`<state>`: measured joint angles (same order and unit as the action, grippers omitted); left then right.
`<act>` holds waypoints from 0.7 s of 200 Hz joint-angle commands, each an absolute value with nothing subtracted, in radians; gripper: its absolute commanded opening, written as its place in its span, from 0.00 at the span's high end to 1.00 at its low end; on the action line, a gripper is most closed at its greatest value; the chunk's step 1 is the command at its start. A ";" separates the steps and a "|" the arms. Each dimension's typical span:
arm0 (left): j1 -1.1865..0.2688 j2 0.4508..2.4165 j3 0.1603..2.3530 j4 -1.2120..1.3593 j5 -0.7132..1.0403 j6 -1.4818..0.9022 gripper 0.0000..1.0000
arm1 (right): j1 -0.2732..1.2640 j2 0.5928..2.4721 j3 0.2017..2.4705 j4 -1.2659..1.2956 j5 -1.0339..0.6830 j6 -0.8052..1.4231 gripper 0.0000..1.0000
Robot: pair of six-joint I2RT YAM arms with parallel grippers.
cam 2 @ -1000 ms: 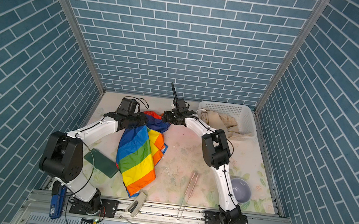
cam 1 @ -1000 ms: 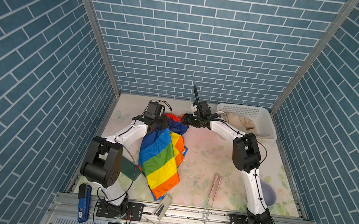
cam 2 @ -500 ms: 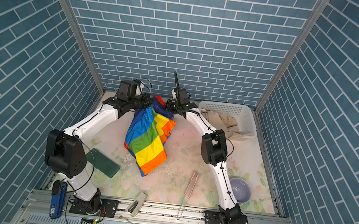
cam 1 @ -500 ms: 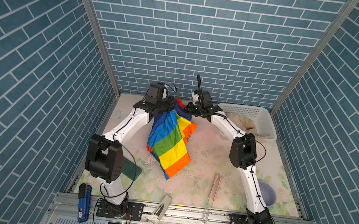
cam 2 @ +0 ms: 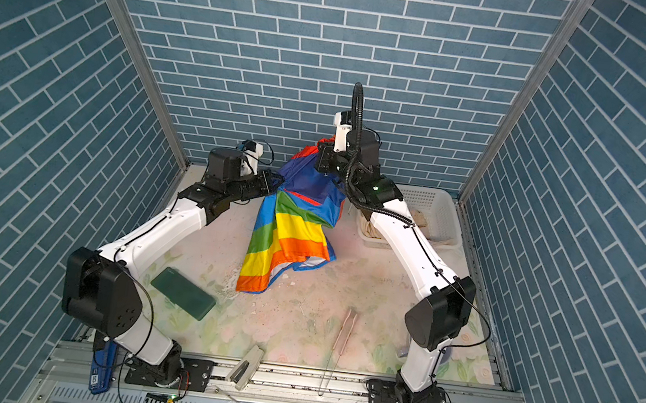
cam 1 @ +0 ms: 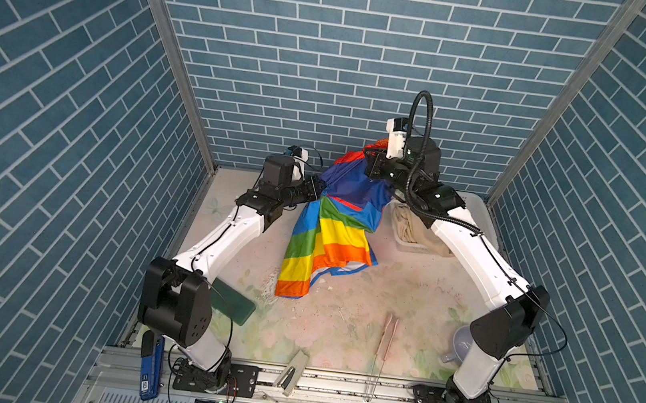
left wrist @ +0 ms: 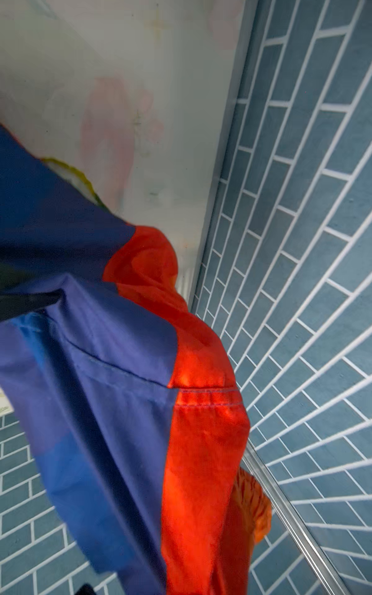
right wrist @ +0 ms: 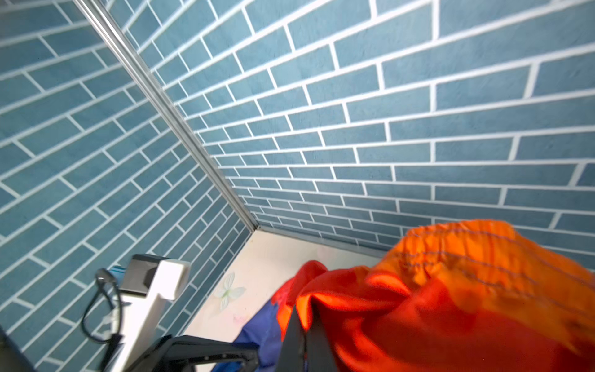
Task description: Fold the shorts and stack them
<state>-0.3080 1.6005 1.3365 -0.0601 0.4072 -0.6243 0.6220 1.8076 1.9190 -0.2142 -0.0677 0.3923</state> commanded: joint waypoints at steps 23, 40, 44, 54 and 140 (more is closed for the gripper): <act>-0.281 1.697 1.269 -0.110 0.385 -0.639 0.87 | 0.622 1.816 1.901 -0.128 -0.033 0.367 1.00; -0.275 1.702 1.270 -0.140 0.384 -0.619 0.79 | 0.653 1.870 1.889 -0.124 -0.067 0.388 1.00; -0.272 1.701 1.267 -0.146 0.380 -0.616 0.79 | 0.661 1.886 1.888 -0.128 -0.070 0.392 1.00; -0.261 1.696 1.256 -0.152 0.375 -0.615 0.78 | 0.673 1.923 1.884 -0.140 -0.078 0.411 1.00; -0.192 1.673 1.230 -0.216 0.363 -0.609 0.32 | 0.668 1.881 1.735 -0.199 -0.096 0.385 0.27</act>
